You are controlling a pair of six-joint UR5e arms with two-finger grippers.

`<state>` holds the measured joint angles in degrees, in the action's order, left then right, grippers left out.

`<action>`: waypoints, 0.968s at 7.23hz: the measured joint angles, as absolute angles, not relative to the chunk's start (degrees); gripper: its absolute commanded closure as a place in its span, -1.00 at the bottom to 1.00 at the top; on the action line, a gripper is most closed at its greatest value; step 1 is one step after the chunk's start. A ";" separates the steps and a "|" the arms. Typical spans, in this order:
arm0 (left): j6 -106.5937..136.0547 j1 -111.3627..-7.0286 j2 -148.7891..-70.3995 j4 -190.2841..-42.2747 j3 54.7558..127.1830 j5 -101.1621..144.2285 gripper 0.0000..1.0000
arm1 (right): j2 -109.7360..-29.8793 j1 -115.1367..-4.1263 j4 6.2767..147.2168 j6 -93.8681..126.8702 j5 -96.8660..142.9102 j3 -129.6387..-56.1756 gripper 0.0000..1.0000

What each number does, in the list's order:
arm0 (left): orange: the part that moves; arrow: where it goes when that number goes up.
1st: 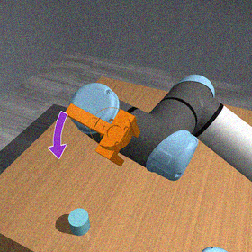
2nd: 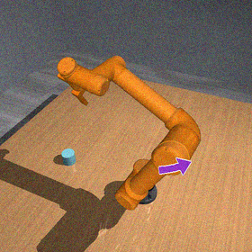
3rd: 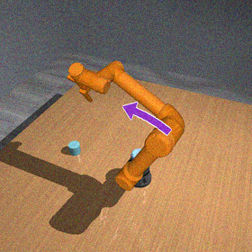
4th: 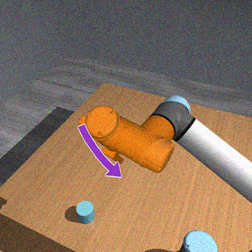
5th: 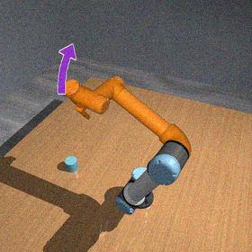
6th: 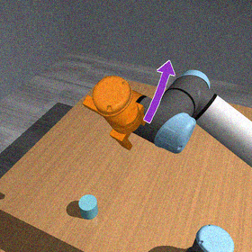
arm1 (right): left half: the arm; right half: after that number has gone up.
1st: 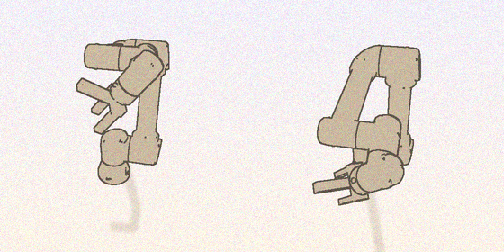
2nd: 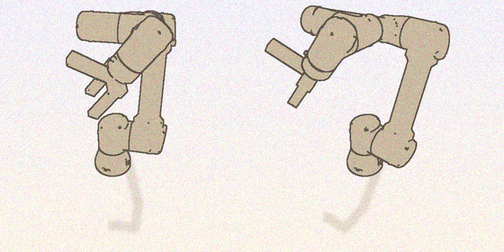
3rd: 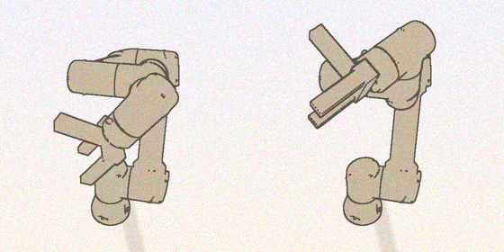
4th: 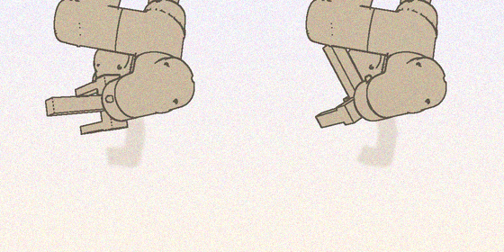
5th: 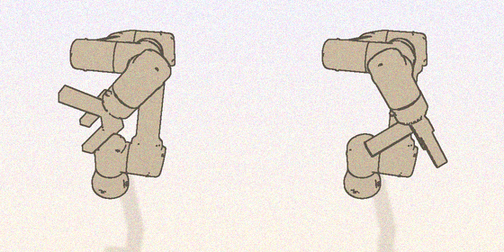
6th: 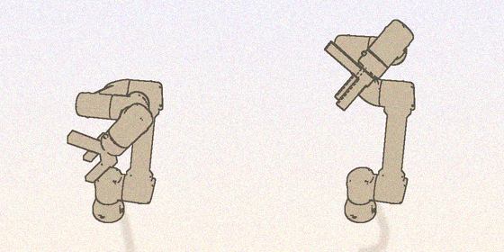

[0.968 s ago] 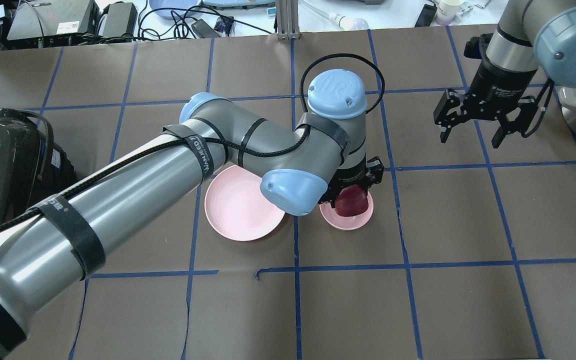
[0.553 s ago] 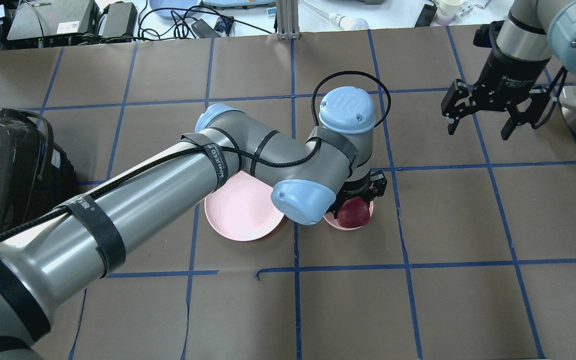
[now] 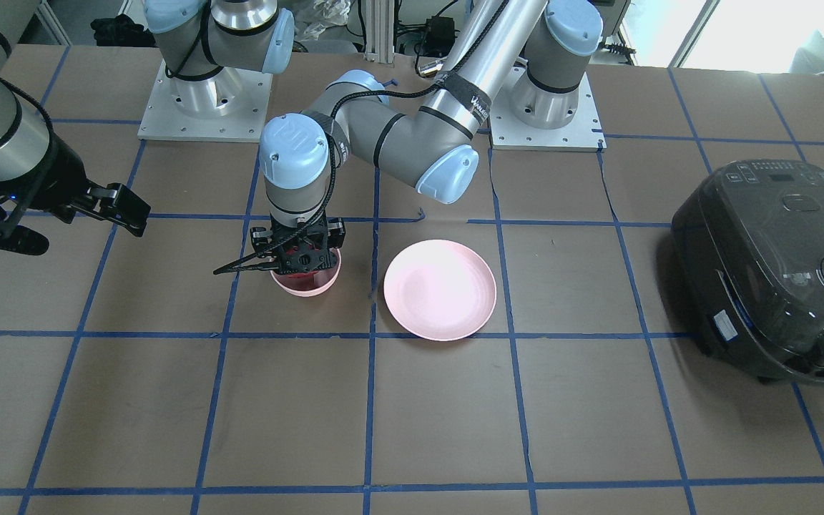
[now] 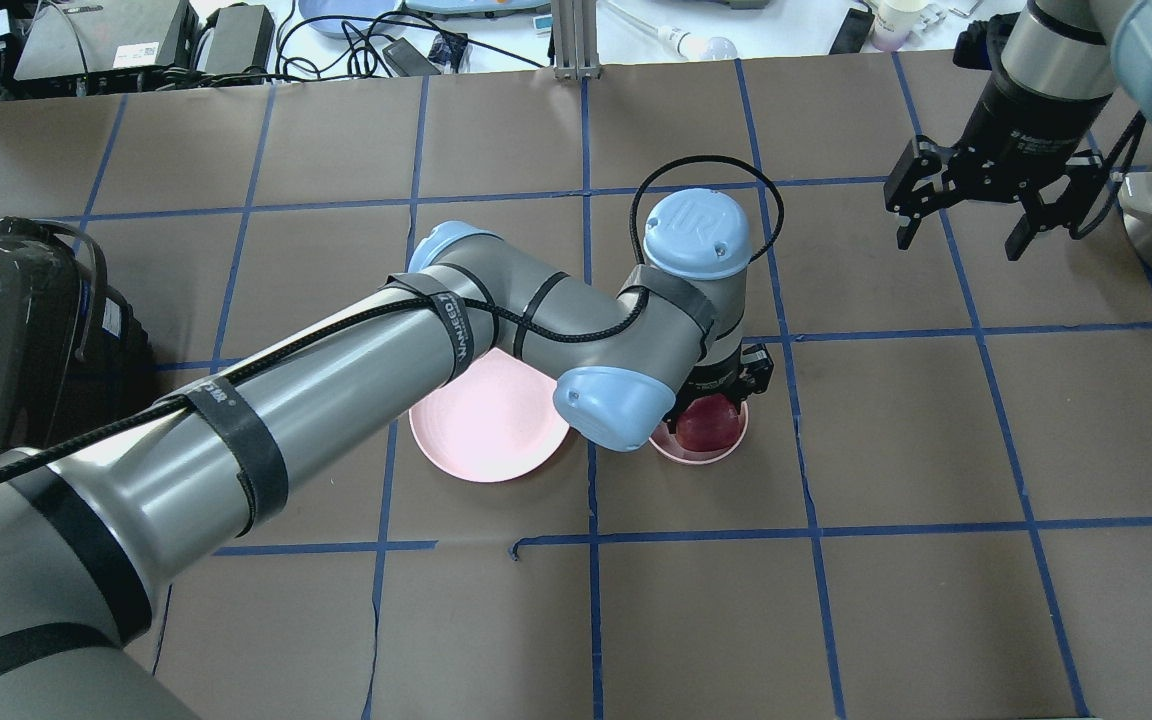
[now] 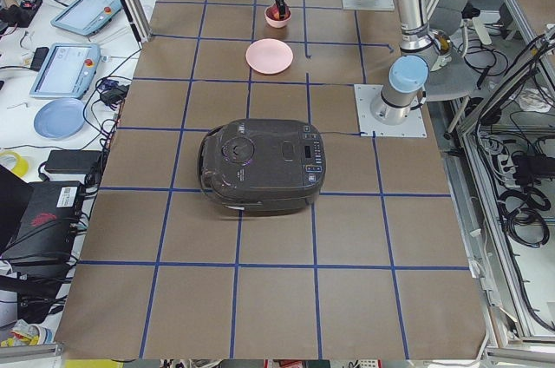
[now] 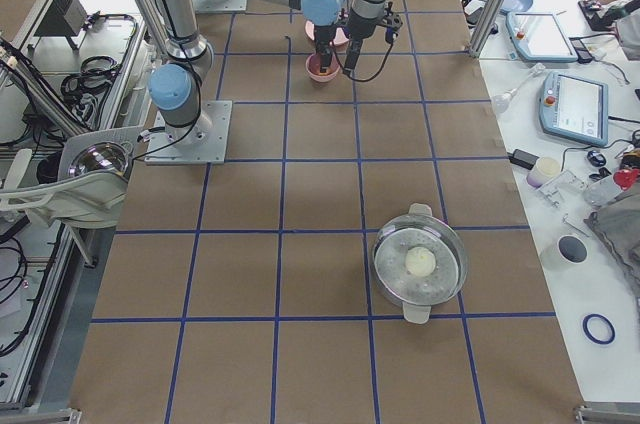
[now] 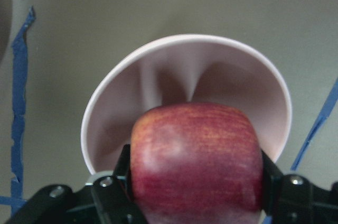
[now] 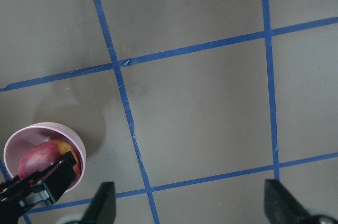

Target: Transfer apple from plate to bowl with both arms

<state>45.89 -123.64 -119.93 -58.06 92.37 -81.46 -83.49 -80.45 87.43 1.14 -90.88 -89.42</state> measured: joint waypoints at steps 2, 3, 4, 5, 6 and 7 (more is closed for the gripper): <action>42.99 -120.96 -118.22 -58.17 91.35 -81.57 -0.88 | -83.57 -82.19 87.64 1.30 -90.87 -87.91 -1.00; 40.25 -118.89 -116.50 -59.47 90.06 -81.61 -1.00 | -83.55 -82.92 87.87 1.36 -90.92 -87.10 -1.00; 36.91 -117.58 -114.06 -61.61 89.09 -81.62 -1.00 | -83.45 -83.13 88.14 1.39 -90.99 -86.66 -1.00; 32.54 -116.77 -110.59 -64.16 88.65 -81.63 -1.00 | -83.40 -83.13 88.24 1.40 -91.13 -86.51 -1.00; 27.67 -115.56 -106.72 -67.02 88.47 -81.67 -1.00 | -83.48 -83.24 88.21 1.43 -91.22 -86.41 -1.00; 22.52 -113.66 -102.75 -70.29 88.34 -81.67 -1.00 | -84.00 -83.58 88.13 1.46 -91.12 -86.38 -1.00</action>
